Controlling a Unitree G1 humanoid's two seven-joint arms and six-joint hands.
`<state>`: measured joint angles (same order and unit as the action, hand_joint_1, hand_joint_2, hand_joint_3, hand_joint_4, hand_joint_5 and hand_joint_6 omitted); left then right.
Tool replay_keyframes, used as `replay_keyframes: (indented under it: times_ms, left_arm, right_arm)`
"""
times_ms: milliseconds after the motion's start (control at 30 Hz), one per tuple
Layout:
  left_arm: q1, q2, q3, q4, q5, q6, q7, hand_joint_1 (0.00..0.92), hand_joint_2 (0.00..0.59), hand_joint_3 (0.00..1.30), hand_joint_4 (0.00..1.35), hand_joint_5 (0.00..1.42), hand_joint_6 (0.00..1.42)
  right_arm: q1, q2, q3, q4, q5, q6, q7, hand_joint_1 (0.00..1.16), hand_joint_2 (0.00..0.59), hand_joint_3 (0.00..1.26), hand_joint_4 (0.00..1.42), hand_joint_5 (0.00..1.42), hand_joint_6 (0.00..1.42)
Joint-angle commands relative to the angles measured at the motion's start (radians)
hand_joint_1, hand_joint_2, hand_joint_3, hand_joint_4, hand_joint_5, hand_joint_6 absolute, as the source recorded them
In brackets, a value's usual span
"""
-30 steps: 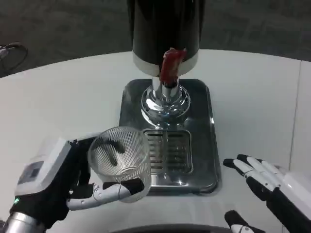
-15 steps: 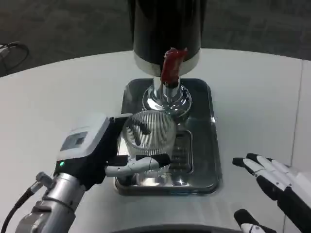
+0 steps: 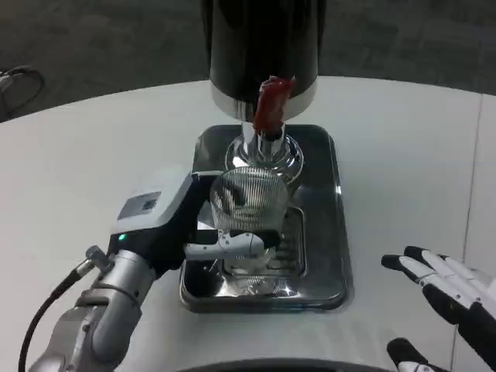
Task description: Grasp the cup under the faucet to collect the drink, then remove the cup.
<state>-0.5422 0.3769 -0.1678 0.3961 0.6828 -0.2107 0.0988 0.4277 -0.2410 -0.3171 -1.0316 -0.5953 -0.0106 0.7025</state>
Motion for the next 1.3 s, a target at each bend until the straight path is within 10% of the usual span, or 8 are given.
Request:
replay_keyframes:
  times_ms: [33,533,1300]
  left_arm:
    - [-0.055,0.013,0.0,0.027,-0.012,0.017,0.031,0.357,0.26,1.0,1.02,1.2,1.31]
    - [-0.171,0.056,-0.092,0.088,-0.048,0.068,-0.194,0.096,0.127,0.43,0.22,0.34,0.42]
    - [-0.105,0.187,-0.057,-0.108,-0.15,-0.015,-0.301,0.068,0.086,0.47,0.02,0.18,0.25]
  right_arm:
    - [0.016,-0.005,-0.014,-0.016,0.017,-0.017,0.001,0.26,0.484,0.08,0.0,0.0,0.02]
    - [0.023,0.009,-0.02,-0.016,0.034,-0.034,-0.01,0.27,0.485,0.08,0.0,0.0,0.03]
    - [-0.018,-0.014,0.027,-0.016,0.013,0.032,-0.001,0.3,0.501,0.09,0.0,0.0,0.06]
